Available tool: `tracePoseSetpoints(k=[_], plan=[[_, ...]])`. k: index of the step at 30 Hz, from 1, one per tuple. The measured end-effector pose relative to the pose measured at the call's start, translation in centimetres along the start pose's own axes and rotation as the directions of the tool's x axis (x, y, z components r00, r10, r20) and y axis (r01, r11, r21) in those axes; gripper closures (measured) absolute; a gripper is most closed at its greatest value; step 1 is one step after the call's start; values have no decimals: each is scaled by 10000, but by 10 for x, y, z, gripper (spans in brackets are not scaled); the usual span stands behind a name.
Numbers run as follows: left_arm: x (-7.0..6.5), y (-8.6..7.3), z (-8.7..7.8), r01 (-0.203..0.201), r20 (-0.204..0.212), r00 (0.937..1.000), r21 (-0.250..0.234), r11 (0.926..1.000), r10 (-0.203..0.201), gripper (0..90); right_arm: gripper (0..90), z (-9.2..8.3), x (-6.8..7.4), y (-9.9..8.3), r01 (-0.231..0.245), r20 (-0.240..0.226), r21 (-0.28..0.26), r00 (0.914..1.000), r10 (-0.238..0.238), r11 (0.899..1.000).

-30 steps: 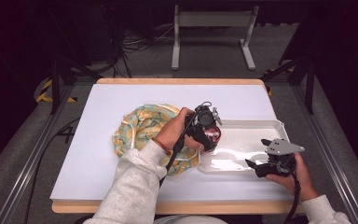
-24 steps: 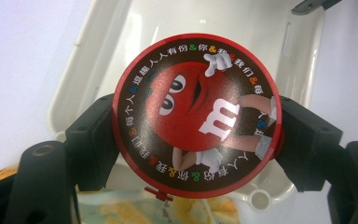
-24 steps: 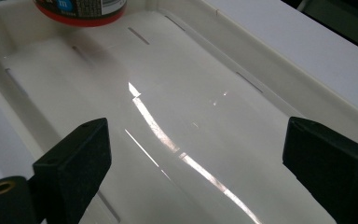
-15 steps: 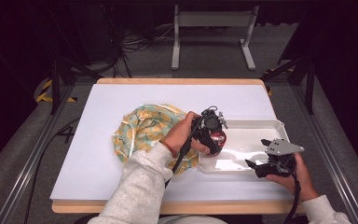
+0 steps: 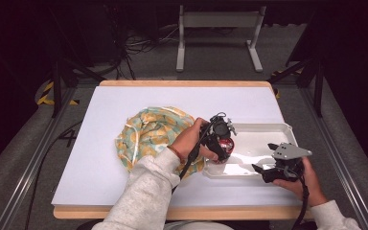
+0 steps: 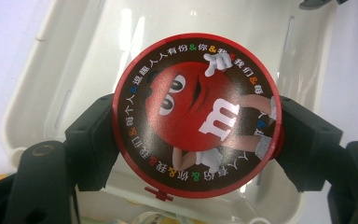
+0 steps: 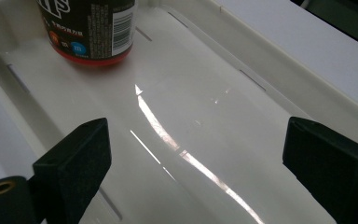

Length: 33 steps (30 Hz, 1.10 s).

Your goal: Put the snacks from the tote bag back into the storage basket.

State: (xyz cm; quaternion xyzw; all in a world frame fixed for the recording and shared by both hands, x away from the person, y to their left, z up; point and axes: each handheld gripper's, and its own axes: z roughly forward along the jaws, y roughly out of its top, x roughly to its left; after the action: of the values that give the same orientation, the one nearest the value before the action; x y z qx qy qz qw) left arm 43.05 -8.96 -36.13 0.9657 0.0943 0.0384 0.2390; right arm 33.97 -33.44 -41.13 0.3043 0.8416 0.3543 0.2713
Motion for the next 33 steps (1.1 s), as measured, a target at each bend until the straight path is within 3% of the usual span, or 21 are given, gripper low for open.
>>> tracePoseSetpoints(k=[3, 5, 15, 33], plan=[[0, 0, 3, 111, 24, 9999, 140, 9998, -111, 246, 85, 0, 0, 0, 9, 9, -2, 10000, -9, 10000], [0, 0, 4, -57, -53, 10000, 306, 9995, 58, 246, 85, 0, 0, 0, 25, -6, 8, 10000, -25, 10000], [0, -3, 9, -97, -48, 9999, 532, 9985, 100, 244, 85, 0, 0, 0, 35, -16, 21, 10000, -35, 10000], [2, -7, 6, 228, -202, 9996, 299, 9993, -222, 231, 85, 0, 1, 0, 80, -67, 38, 9999, -80, 10000]])
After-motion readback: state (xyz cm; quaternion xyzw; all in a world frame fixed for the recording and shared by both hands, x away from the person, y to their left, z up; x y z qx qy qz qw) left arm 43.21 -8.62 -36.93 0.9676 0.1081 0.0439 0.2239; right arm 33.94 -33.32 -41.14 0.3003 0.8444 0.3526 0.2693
